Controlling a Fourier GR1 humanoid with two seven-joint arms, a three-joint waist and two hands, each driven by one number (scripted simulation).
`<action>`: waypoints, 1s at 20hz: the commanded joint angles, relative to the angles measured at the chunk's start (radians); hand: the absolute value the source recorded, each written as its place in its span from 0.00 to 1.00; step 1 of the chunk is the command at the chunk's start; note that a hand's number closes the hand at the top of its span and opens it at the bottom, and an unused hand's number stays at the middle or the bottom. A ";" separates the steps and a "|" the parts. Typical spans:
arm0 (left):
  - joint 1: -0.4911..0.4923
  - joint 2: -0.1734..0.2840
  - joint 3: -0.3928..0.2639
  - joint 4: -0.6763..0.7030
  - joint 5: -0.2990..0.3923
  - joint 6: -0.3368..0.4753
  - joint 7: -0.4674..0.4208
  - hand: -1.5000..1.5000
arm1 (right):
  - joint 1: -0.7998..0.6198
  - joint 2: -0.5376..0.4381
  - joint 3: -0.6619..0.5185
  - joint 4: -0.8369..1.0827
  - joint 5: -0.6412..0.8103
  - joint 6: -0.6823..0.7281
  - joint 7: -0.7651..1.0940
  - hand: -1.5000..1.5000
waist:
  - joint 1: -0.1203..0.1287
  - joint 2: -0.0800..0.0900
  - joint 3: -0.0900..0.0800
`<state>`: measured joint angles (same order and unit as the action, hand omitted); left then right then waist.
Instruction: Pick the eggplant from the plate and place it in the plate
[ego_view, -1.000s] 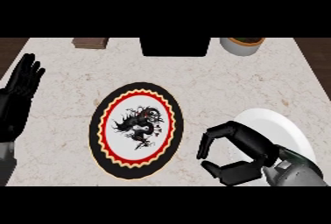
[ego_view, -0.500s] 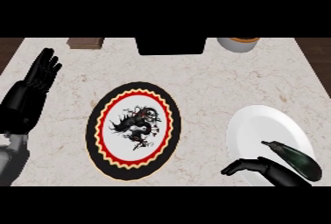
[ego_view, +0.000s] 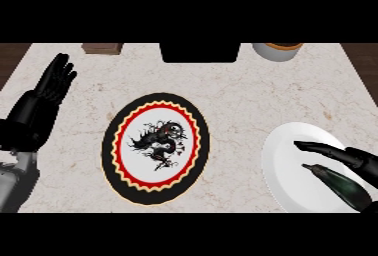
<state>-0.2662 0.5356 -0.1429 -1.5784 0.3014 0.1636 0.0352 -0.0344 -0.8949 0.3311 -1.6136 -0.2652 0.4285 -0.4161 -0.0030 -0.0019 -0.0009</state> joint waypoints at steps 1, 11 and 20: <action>-0.032 -0.007 -0.005 0.013 -0.018 0.010 0.030 0.50 | -0.070 -0.154 -0.035 -0.043 0.079 0.051 0.103 0.00 | -0.003 0.000 -0.001; -0.016 -0.043 -0.032 0.024 -0.039 -0.016 -0.008 0.50 | -0.229 -0.321 0.129 -0.108 0.313 0.314 0.348 0.00 | 0.025 0.007 -0.001; 0.069 -0.055 0.032 -0.061 -0.039 -0.049 -0.001 0.50 | -0.245 -0.146 0.159 -0.060 0.533 0.348 0.418 0.00 | 0.013 0.000 0.001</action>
<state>-0.2820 0.4856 -0.1254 -1.5774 0.2623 0.1370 0.0563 -0.2952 -1.0943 0.4819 -1.6753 0.1778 0.7832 -0.0313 0.0119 0.0015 -0.0003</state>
